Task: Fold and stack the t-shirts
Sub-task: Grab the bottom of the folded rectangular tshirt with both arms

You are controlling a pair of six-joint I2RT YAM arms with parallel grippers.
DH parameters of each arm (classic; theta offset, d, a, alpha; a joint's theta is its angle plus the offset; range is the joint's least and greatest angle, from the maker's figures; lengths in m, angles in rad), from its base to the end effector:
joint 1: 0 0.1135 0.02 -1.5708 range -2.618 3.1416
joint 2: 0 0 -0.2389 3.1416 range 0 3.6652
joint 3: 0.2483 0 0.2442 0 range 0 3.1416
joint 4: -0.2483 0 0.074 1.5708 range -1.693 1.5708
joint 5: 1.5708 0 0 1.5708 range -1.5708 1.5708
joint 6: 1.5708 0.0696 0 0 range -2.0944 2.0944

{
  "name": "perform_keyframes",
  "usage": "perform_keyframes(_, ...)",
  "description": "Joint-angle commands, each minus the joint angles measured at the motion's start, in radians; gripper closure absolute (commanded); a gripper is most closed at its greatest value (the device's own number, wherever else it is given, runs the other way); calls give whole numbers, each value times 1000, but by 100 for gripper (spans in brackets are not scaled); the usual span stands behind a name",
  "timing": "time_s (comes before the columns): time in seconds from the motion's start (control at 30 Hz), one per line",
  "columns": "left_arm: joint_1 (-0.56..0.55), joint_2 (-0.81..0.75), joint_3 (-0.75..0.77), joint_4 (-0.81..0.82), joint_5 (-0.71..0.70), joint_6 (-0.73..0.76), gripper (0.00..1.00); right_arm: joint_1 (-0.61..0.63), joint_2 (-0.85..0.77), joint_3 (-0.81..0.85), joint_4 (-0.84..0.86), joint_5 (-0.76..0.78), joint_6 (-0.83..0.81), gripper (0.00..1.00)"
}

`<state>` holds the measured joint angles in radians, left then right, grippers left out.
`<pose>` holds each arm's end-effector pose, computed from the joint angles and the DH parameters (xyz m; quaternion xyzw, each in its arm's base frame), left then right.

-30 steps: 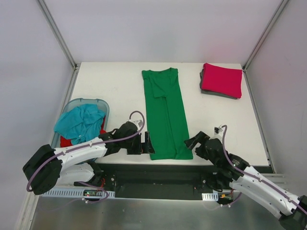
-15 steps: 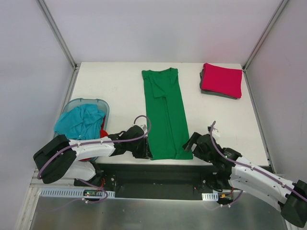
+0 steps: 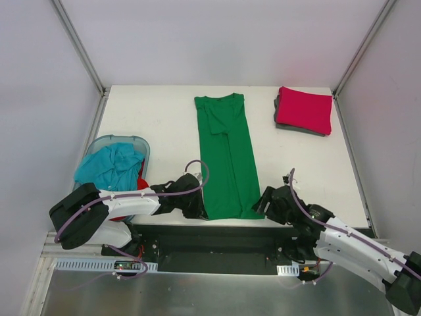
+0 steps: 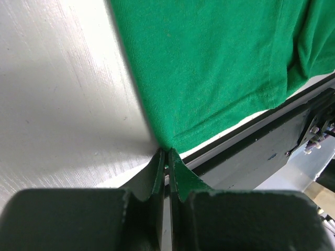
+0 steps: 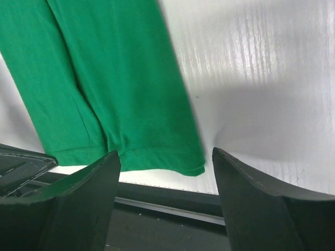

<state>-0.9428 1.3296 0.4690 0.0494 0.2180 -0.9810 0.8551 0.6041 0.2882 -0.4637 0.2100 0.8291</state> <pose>0.1409 -0.2197 0.1022 0.0227 0.9238 -0.3601 0.1279 0.1212 0.1173 0.1328 0.0285 0.9181 0.2215 0.3273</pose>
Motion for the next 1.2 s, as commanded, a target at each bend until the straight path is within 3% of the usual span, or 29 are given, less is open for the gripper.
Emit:
perform_keyframes(0.0,-8,10,22,6,-28,7,100,-1,46,29,-26,-37,-13,32)
perform_keyframes(0.23,-7,8,22,6,-26,8,100,-1,196,83,-7,-95,-54,58)
perform_keyframes(0.37,-7,2,14,4,-28,5,100,-1,238,108,-85,-54,-51,88)
perform_keyframes(0.43,-7,-7,10,-6,-32,7,100,-1,229,117,-139,-14,-41,96)
perform_keyframes(0.6,-8,-29,-12,-22,-39,11,100,1,155,121,-230,39,-56,99)
perform_keyframes(0.87,-16,-69,6,-2,35,2,100,1,145,85,-10,-145,-102,99)
perform_keyframes(1.03,-16,-118,45,3,9,4,100,-1,158,155,-7,-87,-140,99)
perform_keyframes(1.17,47,-84,106,-2,43,39,100,-4,210,259,-7,-23,-211,99)
